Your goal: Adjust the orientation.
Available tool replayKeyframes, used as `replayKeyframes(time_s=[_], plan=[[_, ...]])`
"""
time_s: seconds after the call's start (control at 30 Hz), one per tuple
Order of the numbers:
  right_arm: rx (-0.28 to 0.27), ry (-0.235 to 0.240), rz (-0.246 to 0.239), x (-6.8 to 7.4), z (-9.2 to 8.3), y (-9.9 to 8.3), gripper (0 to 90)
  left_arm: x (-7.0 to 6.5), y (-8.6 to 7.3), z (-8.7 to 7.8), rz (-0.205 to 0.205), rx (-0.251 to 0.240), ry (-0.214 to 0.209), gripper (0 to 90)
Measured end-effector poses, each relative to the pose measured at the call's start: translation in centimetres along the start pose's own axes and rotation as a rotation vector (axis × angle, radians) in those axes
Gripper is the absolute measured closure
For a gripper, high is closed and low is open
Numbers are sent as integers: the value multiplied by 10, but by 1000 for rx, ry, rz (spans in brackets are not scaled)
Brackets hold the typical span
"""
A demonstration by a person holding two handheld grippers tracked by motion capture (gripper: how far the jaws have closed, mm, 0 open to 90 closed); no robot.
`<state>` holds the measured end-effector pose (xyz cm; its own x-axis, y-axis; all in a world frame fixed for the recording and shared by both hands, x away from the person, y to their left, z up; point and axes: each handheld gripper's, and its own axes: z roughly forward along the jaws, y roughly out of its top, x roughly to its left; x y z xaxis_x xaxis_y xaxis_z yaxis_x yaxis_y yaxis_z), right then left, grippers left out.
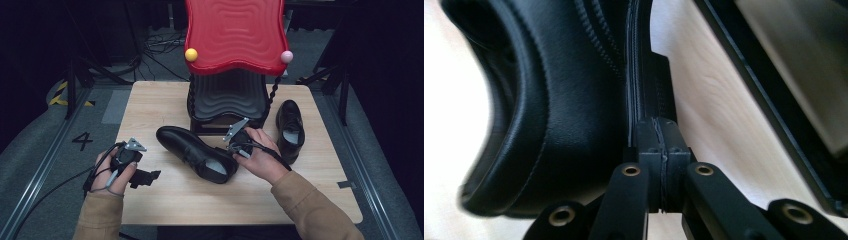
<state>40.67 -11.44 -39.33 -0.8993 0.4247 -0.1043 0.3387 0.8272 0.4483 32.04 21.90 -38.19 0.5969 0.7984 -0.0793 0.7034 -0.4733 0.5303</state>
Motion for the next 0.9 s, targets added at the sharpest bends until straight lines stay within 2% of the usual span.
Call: replayKeyframes(time_s=[0.13, 0.3, 0.37, 0.43, 0.5, 0.63, 0.9], plan=[[3, -4, 27, -11, 7, -1, 900, 1, 0, 1, -3, 0, -2, 170], [9, 27, 71, -27, 16, -4, 900, 4, -1, 2, -13, -1, -1, 171], [48, 43, 96, -34, 26, -6, 900, 3, -1, 1, -19, -3, -3, 171], [58, 38, 113, -40, 33, -8, 900, 3, -1, 1, -15, -2, -2, 170], [76, 67, 148, -48, 42, -11, 900, 2, -1, 0, -13, -3, -4, 170], [83, 93, 182, -55, 51, -15, 900, 3, -1, 1, -16, -7, -2, 170], [84, 72, 183, -57, 49, -16, 883, 4, -2, 0, -18, -7, -3, 170]])
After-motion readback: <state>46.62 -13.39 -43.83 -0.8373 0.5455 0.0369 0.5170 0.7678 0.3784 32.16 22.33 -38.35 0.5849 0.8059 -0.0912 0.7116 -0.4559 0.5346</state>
